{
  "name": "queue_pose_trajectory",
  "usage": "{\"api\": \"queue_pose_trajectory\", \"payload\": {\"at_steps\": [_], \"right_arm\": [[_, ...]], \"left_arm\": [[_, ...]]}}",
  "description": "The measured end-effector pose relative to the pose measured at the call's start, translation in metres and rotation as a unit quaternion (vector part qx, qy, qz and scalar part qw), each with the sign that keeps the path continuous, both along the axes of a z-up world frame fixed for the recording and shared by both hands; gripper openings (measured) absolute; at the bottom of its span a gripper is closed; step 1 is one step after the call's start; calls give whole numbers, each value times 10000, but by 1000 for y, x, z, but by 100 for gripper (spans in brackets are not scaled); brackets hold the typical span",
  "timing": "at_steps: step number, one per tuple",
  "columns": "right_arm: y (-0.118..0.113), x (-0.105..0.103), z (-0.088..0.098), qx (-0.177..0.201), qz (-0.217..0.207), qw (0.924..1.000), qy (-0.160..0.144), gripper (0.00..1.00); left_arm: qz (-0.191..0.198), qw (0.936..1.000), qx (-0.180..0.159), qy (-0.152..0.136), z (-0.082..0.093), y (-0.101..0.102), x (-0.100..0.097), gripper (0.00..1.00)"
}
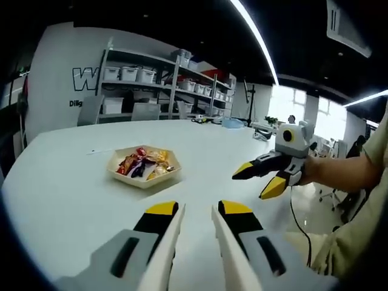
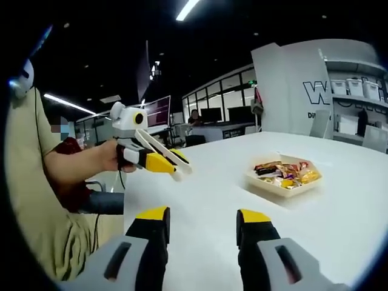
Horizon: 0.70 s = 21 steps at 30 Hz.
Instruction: Place the target food into the container with the food tongs after gripping and lifting it, then release it inside without dropping or visibly crushing the food.
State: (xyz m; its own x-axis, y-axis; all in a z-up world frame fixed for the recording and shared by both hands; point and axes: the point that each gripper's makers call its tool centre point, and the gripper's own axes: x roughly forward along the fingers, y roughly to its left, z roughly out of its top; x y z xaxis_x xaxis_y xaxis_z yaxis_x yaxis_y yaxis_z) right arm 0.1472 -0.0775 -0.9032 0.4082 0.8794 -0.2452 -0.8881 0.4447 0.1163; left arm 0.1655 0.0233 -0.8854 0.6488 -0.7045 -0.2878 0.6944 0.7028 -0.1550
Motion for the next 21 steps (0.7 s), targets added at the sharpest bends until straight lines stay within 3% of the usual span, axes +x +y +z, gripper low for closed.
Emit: {"api": "queue_pose_trajectory", "payload": {"at_steps": [21], "right_arm": [[10, -5, 11, 134, 242, 9996, -105, 37]], "left_arm": [[-264, 9996, -28, -76, 4, -15, -9, 25]]}}
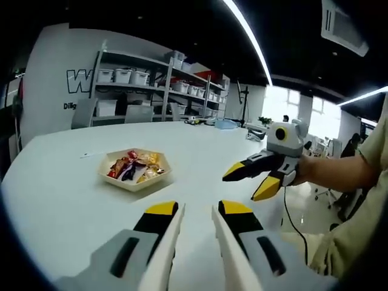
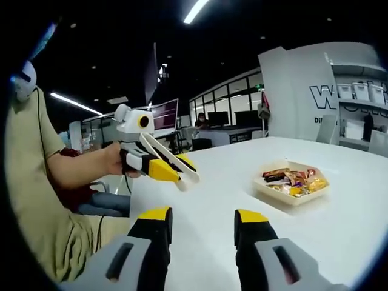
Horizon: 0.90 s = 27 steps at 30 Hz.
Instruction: Place the target food into the container with the food tongs after gripping and lifting it, then release it inside without dropping or visibly crushing the food.
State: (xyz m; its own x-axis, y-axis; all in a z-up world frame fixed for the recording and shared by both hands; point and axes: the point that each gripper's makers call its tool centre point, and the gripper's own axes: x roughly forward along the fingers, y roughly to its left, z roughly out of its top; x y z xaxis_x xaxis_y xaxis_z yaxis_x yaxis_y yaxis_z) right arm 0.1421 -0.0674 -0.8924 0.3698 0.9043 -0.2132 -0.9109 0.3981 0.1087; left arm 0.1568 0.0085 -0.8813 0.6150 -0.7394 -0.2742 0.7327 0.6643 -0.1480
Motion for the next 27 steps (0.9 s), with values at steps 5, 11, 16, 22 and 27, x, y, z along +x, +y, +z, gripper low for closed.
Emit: {"api": "queue_pose_trajectory", "payload": {"at_steps": [5, 11, 16, 22, 27], "right_arm": [[1, -2, 2, 80, 76, 9999, 39, 35], [-1, -2, 7, 159, 120, 9998, 30, 31], [0, -3, 11, 209, 202, 9996, 20, 28], [4, -5, 16, 252, 343, 9991, -17, 23], [8, -7, 19, 285, 471, 9985, -23, 20]], "left_arm": [[-90, 10000, -40, -10, 1, -3, -2, 25], [-114, 9998, -140, 17, 3, -5, 0, 25], [-180, 9996, -201, -9, 7, -7, 1, 25], [-298, 9991, -310, -66, 12, -12, 1, 25], [-466, 9983, -351, -56, 13, -17, -3, 25]]}}
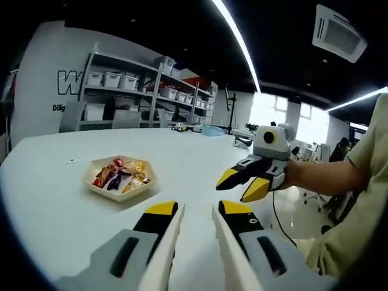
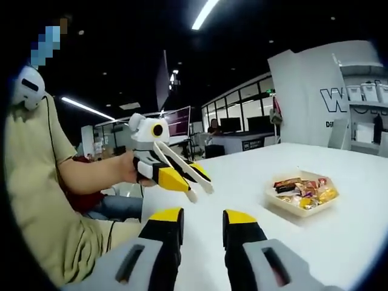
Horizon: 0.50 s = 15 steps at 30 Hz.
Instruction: Place the target food into the container with the food tongs after gripping and lifting it, then release it inside without dropping or visibly crushing the food.
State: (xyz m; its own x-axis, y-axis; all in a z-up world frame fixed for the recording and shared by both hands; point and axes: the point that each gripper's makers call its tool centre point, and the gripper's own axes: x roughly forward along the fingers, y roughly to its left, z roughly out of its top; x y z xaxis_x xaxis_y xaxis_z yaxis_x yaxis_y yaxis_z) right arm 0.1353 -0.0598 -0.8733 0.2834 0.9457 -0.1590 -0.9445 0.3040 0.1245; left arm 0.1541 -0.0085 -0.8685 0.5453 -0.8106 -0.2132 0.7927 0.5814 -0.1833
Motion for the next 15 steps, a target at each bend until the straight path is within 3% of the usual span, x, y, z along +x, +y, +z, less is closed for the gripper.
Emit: {"api": "queue_pose_trajectory", "payload": {"at_steps": [15], "right_arm": [[13, -9, 8, 3, 500, 9987, -13, 14]], "left_arm": [[-393, 9989, -261, 26, 4, -10, -6, 25]]}}
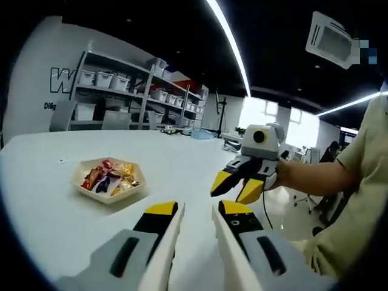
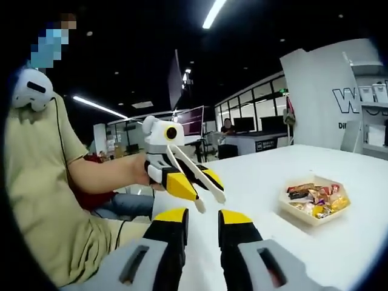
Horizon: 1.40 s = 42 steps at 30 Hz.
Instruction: Place the target food into the container with the food tongs after gripping and lifting it, then release it inside without dropping or visibly crushing the food.
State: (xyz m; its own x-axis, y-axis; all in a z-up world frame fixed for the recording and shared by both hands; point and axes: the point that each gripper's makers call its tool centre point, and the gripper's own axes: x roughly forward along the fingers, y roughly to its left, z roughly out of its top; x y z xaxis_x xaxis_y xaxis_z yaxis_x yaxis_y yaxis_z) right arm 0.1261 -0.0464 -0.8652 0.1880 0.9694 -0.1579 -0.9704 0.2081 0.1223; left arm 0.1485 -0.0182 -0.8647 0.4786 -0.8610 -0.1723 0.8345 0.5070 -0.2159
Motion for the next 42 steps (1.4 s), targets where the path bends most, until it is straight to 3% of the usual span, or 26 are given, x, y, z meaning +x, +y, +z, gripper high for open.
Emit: {"api": "queue_pose_trajectory", "payload": {"at_steps": [26, 42], "right_arm": [[11, -17, -2, -342, 659, 9972, -54, 6], [16, -29, -9, -573, 979, 9935, -104, 4]], "left_arm": [[-506, 9986, -121, 96, 1, -13, -14, 25], [-842, 9963, -13, 185, -2, -19, -24, 25]]}}
